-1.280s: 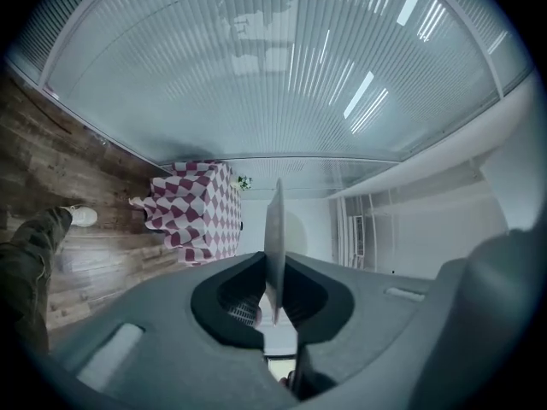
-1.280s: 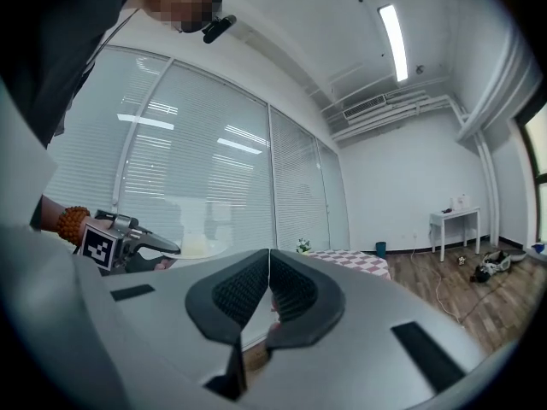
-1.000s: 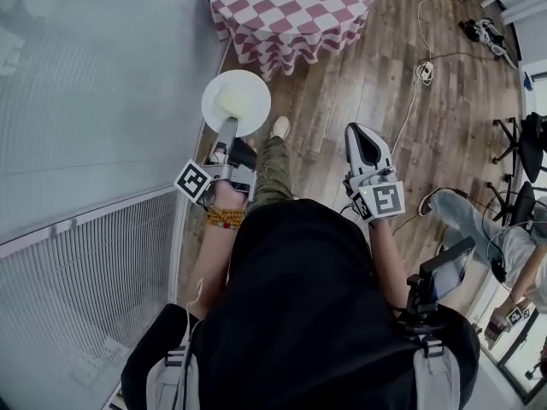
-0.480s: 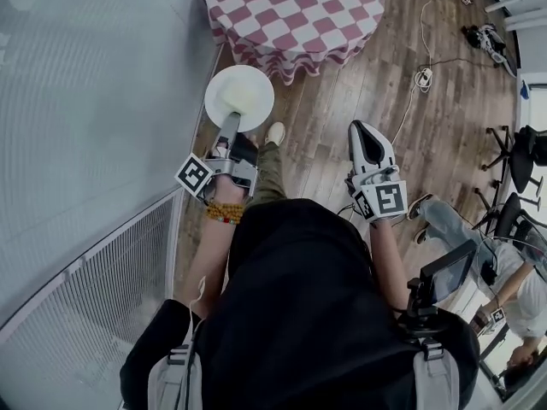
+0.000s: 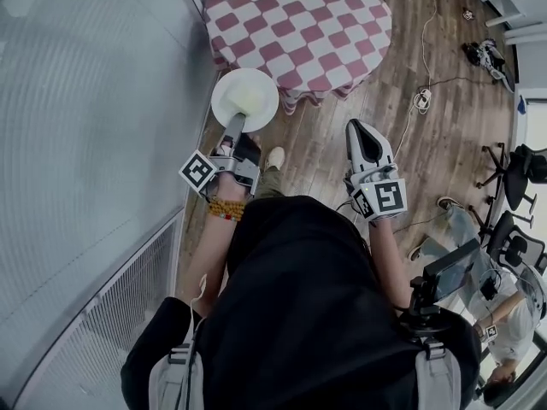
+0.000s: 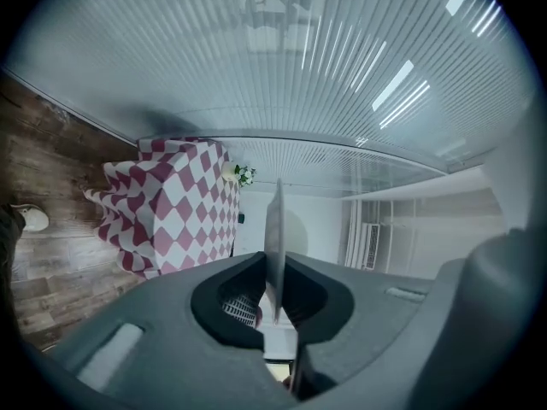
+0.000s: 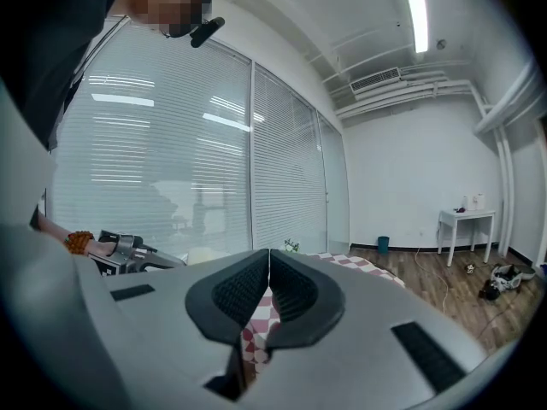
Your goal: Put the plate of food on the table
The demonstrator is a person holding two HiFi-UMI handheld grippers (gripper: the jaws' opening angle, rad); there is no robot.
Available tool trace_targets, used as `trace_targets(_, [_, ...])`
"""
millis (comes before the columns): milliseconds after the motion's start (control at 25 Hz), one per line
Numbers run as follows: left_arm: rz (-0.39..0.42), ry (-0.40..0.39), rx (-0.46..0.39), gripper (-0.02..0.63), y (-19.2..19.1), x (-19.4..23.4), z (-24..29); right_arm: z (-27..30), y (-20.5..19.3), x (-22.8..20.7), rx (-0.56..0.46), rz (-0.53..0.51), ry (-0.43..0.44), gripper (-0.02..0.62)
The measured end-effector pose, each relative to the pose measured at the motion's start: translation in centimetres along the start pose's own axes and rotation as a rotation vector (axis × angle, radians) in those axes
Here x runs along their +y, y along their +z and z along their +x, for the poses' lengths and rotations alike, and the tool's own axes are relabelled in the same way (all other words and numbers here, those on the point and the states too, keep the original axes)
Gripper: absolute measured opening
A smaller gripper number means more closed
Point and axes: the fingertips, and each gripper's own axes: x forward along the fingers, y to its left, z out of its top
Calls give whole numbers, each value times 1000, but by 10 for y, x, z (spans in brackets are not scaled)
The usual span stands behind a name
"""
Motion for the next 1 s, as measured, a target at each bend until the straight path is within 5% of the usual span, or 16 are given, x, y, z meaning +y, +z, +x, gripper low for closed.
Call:
trace_targets(280, [57,11,78,20,25,-100,130,86,103,-77,-32,60,-61,11])
trace_targets(680, [20,38,95,20,72,-52,229,146,36,-145,43,151,-199,11])
trace_targets(1000, [108,11,53,20,64,-84,283,150,58,-199,-16,150,-161,11])
